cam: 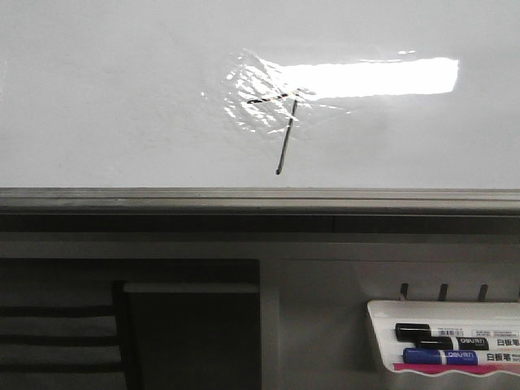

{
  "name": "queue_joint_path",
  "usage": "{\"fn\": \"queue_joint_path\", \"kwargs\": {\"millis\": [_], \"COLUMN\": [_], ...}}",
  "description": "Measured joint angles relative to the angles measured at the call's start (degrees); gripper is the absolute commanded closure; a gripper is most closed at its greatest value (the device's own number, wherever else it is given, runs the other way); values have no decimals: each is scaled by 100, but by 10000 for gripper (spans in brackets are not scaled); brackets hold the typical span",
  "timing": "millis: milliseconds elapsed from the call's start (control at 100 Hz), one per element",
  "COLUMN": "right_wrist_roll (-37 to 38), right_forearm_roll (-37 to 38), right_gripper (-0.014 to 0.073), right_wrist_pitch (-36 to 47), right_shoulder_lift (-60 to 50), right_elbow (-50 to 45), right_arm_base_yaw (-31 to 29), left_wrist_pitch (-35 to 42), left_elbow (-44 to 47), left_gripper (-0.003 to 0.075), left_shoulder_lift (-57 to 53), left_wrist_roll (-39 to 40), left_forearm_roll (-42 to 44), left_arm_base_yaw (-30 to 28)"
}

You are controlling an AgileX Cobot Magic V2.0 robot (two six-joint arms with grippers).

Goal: Write number 7 on whiteboard

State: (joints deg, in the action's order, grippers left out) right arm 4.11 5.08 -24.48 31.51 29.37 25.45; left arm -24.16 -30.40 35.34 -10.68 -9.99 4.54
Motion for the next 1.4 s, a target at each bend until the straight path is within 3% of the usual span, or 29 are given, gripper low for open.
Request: {"fn": "queue_joint_path", "kwargs": {"millis": [160,300,450,1070,1400], "right_wrist_roll": [11,11,25,29,29], "right_forearm_roll": [4,4,4,4,4], "right_gripper": [502,662,665,665,665], "right_wrist_pitch": [893,1121,1163,1170,1170], "right_shoulder_lift": [-196,-208,-208,-208,-208], "right_elbow": [-615,-806,-822,-822,-822], "right_arm_base_yaw": [0,0,0,0,0], "left_wrist_pitch": [372,517,565,581,605], "left_elbow": [570,728,754,807,1903], "left_gripper": [430,575,741,741,741], "left_shoulder_lift": [-558,-612,-612,-718,-2977], "left_wrist_roll": [0,0,0,0,0], "left_forearm_roll": [0,0,-11,-21,-31], "left_arm_base_yaw": [0,0,0,53,64]}}
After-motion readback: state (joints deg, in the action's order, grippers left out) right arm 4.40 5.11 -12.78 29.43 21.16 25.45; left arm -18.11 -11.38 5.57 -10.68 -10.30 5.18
